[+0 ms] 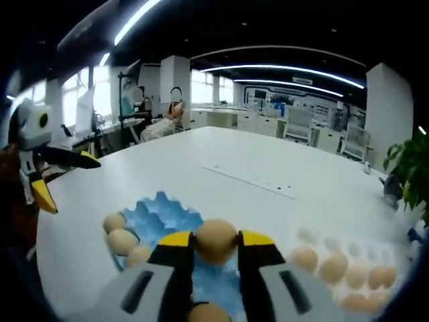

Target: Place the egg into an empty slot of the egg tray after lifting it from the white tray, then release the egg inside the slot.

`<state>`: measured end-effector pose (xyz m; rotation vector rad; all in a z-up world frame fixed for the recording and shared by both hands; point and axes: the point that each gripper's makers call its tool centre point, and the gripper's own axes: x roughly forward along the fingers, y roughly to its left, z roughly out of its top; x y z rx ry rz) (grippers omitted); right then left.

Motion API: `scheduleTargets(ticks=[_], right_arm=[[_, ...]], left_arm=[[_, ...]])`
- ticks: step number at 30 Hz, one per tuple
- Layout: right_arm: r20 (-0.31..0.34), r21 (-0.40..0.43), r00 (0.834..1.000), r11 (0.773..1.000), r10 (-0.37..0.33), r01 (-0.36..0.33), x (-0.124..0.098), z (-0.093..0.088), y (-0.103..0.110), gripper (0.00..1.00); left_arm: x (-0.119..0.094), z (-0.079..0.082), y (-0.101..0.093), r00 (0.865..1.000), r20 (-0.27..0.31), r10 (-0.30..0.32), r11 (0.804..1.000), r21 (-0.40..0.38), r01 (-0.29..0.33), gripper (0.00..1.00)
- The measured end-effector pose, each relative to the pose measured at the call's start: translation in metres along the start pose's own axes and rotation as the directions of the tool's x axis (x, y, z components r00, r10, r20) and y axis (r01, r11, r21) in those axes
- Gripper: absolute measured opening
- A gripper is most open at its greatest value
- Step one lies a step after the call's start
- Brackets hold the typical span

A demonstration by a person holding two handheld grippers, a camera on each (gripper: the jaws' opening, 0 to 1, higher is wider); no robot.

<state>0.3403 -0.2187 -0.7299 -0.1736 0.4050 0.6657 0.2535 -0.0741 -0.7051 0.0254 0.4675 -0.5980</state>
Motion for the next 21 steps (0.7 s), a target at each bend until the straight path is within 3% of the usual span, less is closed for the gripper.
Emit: scheduleTargets(ticks=[9, 21], right_arm=[[0.019, -0.030, 0.991, 0.991, 0.131, -0.131, 0.031, 0.015, 0.055, 0.25], [0.013, -0.053, 0.973, 0.972, 0.231, -0.230, 0.062, 0.021, 0.101, 0.25]], left_arm=[[0.002, -0.003, 0.001, 1.000, -0.006, -0.005, 1.000, -0.006, 0.005, 0.91], [0.000, -0.004, 0.007, 1.000, -0.005, 0.007, 1.000, -0.010, -0.007, 0.91]])
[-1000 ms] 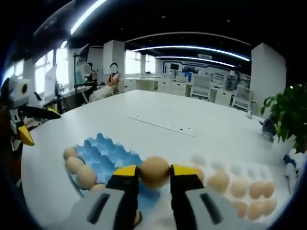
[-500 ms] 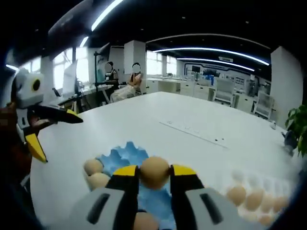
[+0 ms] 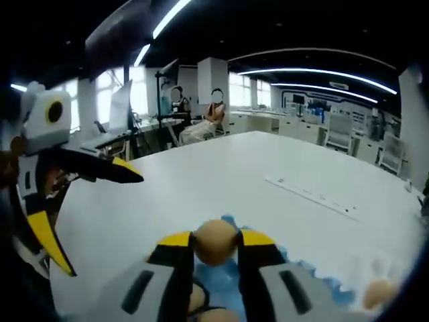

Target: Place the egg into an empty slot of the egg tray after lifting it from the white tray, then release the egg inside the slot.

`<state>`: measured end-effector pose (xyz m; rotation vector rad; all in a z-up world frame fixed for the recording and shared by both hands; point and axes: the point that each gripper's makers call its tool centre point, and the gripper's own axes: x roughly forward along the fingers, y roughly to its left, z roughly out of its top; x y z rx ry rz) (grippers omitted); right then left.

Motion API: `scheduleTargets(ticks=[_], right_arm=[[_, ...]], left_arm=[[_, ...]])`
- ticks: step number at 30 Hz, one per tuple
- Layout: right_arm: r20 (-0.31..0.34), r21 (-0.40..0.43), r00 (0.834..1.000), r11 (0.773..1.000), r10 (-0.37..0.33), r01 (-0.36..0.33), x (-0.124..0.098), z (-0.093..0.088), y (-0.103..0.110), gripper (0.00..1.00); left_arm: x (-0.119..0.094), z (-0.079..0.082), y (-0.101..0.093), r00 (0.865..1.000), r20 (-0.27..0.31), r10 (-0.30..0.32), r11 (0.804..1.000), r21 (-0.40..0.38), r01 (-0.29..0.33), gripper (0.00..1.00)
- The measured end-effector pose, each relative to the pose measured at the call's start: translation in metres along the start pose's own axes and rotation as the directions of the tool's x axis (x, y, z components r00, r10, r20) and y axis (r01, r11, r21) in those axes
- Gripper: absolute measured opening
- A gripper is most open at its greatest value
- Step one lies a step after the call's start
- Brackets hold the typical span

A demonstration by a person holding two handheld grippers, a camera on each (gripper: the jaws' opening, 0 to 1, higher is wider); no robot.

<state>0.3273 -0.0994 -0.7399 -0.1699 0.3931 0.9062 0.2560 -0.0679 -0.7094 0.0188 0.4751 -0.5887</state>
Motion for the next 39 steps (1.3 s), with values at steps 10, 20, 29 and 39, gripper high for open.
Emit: scheduleTargets(ticks=[10, 20, 29, 39], right_arm=[[-0.040, -0.004, 0.998, 0.999, 0.043, -0.043, 0.019, -0.012, 0.012, 0.25], [-0.070, 0.049, 0.996, 0.997, 0.056, -0.053, 0.027, -0.024, 0.014, 0.25], [-0.066, 0.106, 0.996, 0.993, 0.067, -0.060, 0.025, -0.026, 0.015, 0.25], [-0.068, 0.120, 0.996, 0.991, 0.066, -0.057, 0.017, -0.029, 0.014, 0.24]], left_arm=[[-0.002, -0.004, 0.004, 1.000, -0.008, 0.007, 1.000, -0.003, -0.007, 0.91], [-0.002, -0.004, 0.004, 1.000, -0.006, 0.006, 1.000, -0.003, -0.006, 0.90], [-0.004, -0.002, 0.003, 1.000, -0.003, 0.008, 1.000, -0.003, -0.008, 0.90], [-0.004, 0.002, -0.002, 1.000, 0.005, 0.003, 1.000, 0.006, -0.003, 0.90]])
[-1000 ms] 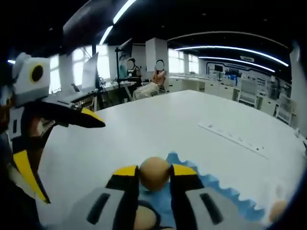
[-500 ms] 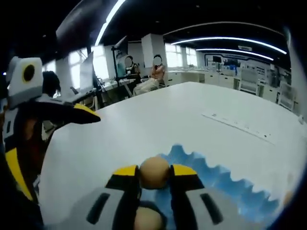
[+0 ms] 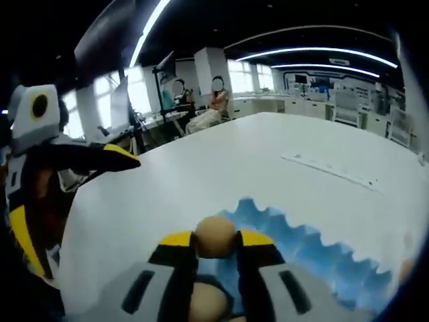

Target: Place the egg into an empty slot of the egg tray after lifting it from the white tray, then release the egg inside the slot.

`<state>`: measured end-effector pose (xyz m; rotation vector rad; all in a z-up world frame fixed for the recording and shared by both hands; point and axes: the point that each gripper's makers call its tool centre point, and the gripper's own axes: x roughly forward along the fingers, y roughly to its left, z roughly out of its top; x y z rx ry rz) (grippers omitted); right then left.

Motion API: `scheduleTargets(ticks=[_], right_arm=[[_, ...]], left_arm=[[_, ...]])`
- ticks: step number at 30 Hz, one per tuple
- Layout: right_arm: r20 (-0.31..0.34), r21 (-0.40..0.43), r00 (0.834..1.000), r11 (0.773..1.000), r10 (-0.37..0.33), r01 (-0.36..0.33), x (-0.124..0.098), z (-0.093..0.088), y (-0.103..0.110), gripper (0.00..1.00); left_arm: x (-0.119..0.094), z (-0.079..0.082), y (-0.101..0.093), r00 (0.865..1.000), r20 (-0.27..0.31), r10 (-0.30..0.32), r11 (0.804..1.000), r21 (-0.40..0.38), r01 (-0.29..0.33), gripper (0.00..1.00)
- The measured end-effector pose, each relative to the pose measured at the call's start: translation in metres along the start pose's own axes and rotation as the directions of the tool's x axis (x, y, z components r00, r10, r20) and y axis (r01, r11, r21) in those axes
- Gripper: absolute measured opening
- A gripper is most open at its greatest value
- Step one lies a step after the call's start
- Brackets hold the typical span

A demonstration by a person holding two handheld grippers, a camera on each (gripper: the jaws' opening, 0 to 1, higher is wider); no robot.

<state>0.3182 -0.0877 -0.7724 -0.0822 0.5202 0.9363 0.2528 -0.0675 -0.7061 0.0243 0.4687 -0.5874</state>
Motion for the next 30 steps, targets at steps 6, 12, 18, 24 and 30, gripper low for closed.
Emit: scheduleTargets(ticks=[6, 12, 18, 24, 30], right_arm=[[0.067, 0.040, 0.998, 0.999, -0.013, 0.010, -0.024, 0.012, -0.004, 0.24], [0.081, 0.071, 0.994, 0.995, -0.073, 0.067, -0.052, 0.010, -0.026, 0.24], [0.060, 0.101, 0.992, 0.989, -0.111, 0.104, -0.074, -0.004, -0.041, 0.23], [0.095, 0.146, 0.970, 0.967, -0.222, 0.207, -0.107, -0.006, -0.070, 0.23], [0.099, 0.208, 0.899, 0.892, -0.427, 0.401, -0.156, -0.017, -0.125, 0.23]], left_arm=[[-0.002, 0.002, -0.003, 1.000, 0.004, -0.004, 1.000, 0.008, 0.004, 0.90], [-0.001, 0.003, -0.003, 1.000, 0.007, -0.006, 1.000, 0.011, 0.006, 0.90], [0.001, 0.004, -0.006, 1.000, 0.007, -0.015, 1.000, 0.016, 0.015, 0.90], [0.002, 0.005, -0.006, 1.000, 0.006, -0.015, 1.000, 0.013, 0.015, 0.90], [0.004, 0.006, -0.007, 1.000, 0.009, -0.024, 1.000, 0.018, 0.023, 0.90]])
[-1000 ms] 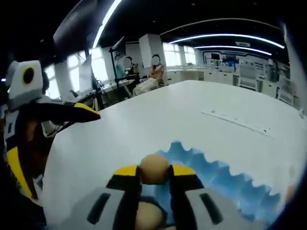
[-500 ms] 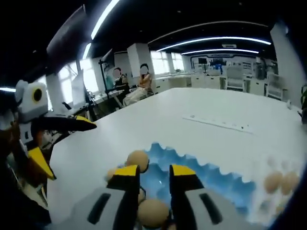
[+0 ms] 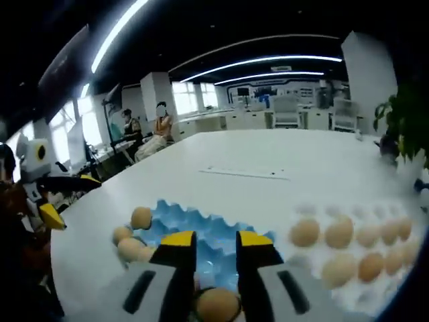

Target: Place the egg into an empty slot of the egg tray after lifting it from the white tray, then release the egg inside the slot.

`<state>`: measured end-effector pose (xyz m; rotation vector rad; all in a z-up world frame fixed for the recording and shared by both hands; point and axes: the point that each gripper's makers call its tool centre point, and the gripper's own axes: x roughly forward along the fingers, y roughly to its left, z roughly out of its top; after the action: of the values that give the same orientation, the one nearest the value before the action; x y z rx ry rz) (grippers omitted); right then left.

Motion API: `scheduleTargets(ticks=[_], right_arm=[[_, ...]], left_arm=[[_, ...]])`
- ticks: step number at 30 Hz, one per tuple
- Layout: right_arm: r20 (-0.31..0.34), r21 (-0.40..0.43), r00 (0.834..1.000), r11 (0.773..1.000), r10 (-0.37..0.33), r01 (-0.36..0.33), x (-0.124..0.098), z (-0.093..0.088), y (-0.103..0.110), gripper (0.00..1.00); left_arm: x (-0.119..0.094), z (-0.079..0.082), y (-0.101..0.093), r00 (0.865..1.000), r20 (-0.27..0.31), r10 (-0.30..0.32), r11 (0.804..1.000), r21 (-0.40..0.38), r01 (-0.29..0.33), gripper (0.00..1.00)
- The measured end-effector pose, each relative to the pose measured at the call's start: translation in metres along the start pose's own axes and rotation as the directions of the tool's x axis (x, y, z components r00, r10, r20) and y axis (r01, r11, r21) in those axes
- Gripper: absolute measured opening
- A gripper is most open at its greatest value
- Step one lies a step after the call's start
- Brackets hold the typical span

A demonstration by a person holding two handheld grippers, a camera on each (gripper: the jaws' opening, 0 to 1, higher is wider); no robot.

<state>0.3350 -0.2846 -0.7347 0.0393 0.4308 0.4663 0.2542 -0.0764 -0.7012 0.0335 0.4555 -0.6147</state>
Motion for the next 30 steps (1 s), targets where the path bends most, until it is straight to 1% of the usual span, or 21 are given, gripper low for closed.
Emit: scheduleTargets(ticks=[1, 2, 4, 6, 7, 8, 10, 13, 14, 15, 18, 20, 22, 24, 25, 27, 30], right_arm=[[0.014, -0.008, 0.999, 0.999, -0.039, 0.039, -0.004, 0.002, -0.012, 0.23], [0.012, -0.015, 0.996, 0.996, -0.087, 0.087, -0.010, 0.001, -0.027, 0.23], [0.022, -0.010, 0.986, 0.986, -0.164, 0.164, -0.020, 0.000, -0.049, 0.23], [0.009, 0.022, 0.976, 0.976, -0.216, 0.215, -0.027, -0.005, -0.067, 0.23], [0.008, 0.024, 0.969, 0.969, -0.248, 0.248, -0.032, -0.007, -0.078, 0.23], [-0.001, 0.019, 0.965, 0.965, -0.262, 0.262, -0.034, -0.010, -0.084, 0.23], [-0.032, -0.009, 0.953, 0.953, -0.302, 0.302, -0.037, -0.018, -0.098, 0.23], [-0.042, 0.009, 0.954, 0.955, -0.296, 0.297, -0.034, -0.023, -0.103, 0.23], [-0.048, 0.000, 0.953, 0.954, -0.299, 0.299, -0.032, -0.025, -0.104, 0.23], [-0.067, -0.019, 0.952, 0.954, -0.299, 0.298, -0.029, -0.029, -0.105, 0.23], [-0.092, -0.037, 0.955, 0.960, -0.280, 0.278, -0.023, -0.034, -0.103, 0.23], [-0.094, -0.067, 0.954, 0.958, -0.286, 0.280, -0.020, -0.037, -0.104, 0.24], [-0.132, -0.075, 0.950, 0.959, -0.281, 0.273, -0.019, -0.045, -0.105, 0.27], [-0.109, -0.068, 0.954, 0.960, -0.278, 0.272, -0.020, -0.043, -0.107, 0.27], [-0.108, -0.066, 0.958, 0.963, -0.267, 0.261, -0.021, -0.042, -0.107, 0.27], [-0.106, -0.066, 0.959, 0.964, -0.262, 0.257, -0.020, -0.042, -0.106, 0.26], [-0.105, -0.064, 0.959, 0.964, -0.265, 0.259, -0.022, -0.039, -0.105, 0.25]], left_arm=[[0.000, 0.000, 0.000, 1.000, 0.000, 0.000, 1.000, -0.001, 0.000, 0.90], [0.000, 0.000, 0.000, 1.000, 0.000, 0.000, 1.000, -0.001, 0.000, 0.90], [0.001, 0.000, -0.001, 1.000, 0.002, -0.004, 1.000, -0.002, 0.004, 0.90], [0.001, 0.000, -0.002, 1.000, 0.001, -0.007, 1.000, -0.001, 0.007, 0.90], [0.002, 0.000, -0.002, 1.000, 0.000, -0.008, 1.000, -0.001, 0.008, 0.89], [0.002, -0.001, -0.002, 1.000, -0.003, -0.008, 1.000, -0.002, 0.008, 0.89], [0.003, -0.001, -0.002, 1.000, -0.002, -0.010, 1.000, -0.003, 0.010, 0.89], [0.002, -0.001, -0.001, 1.000, -0.001, -0.009, 1.000, -0.003, 0.009, 0.89], [0.002, -0.001, -0.001, 1.000, -0.003, -0.008, 1.000, -0.002, 0.008, 0.89], [0.002, -0.001, -0.001, 1.000, -0.004, -0.008, 1.000, -0.001, 0.008, 0.89], [0.000, -0.001, 0.001, 1.000, -0.005, -0.003, 1.000, -0.001, 0.003, 0.89], [-0.001, -0.002, 0.002, 1.000, -0.004, 0.002, 1.000, -0.006, -0.002, 0.89], [-0.001, -0.003, 0.003, 1.000, -0.007, 0.007, 1.000, -0.009, -0.007, 0.89], [-0.001, -0.004, 0.003, 1.000, -0.007, 0.010, 1.000, -0.012, -0.010, 0.89], [-0.001, -0.004, 0.003, 1.000, -0.007, 0.009, 1.000, -0.013, -0.009, 0.89], [-0.001, -0.004, 0.002, 1.000, -0.006, 0.010, 1.000, -0.014, -0.010, 0.89], [-0.001, -0.005, 0.002, 1.000, -0.009, 0.009, 1.000, -0.011, -0.009, 0.89]])
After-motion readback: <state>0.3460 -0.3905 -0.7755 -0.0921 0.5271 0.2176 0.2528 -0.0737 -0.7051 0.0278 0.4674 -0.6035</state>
